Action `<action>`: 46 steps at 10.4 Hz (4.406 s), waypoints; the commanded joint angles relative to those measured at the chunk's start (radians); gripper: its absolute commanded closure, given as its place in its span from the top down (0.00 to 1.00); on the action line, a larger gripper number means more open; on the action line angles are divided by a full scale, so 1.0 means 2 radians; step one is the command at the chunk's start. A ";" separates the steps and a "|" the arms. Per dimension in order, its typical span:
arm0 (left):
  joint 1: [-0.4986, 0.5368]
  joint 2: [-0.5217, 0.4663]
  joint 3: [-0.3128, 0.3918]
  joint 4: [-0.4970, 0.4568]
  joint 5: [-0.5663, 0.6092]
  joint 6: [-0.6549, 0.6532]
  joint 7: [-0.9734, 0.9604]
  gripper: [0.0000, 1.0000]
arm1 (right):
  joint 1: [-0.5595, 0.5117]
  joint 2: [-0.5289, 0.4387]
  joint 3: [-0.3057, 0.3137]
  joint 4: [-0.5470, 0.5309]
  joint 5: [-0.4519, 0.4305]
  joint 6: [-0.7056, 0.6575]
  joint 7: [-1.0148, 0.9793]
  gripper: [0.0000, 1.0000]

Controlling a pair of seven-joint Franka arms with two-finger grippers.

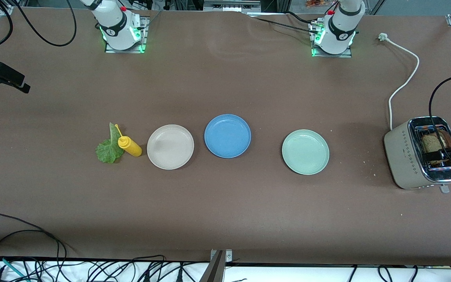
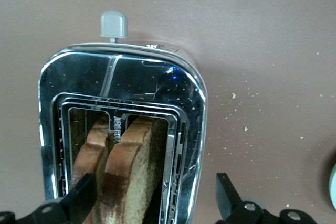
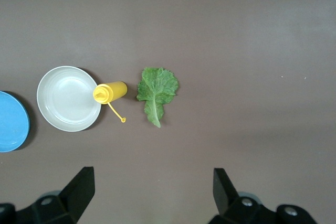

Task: Make sandwich in blue plate with both arms
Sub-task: 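Reach the left gripper down into the toaster and grasp a bread slice, then lift the bread slice up out of the toaster with the left gripper, then carry the bread slice over the blue plate and lower it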

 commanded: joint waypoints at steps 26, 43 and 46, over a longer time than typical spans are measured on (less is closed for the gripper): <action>0.004 -0.172 -0.014 0.066 -0.008 -0.189 0.106 0.00 | -0.001 -0.003 -0.002 0.014 0.001 -0.013 -0.004 1.00; -0.148 -0.091 -0.039 -0.001 -0.299 -0.082 -0.071 0.00 | -0.002 0.004 -0.003 0.014 -0.001 -0.013 -0.003 1.00; -0.204 -0.057 -0.039 -0.008 -0.350 -0.006 -0.122 0.00 | -0.002 0.005 -0.002 0.014 -0.001 -0.013 -0.003 1.00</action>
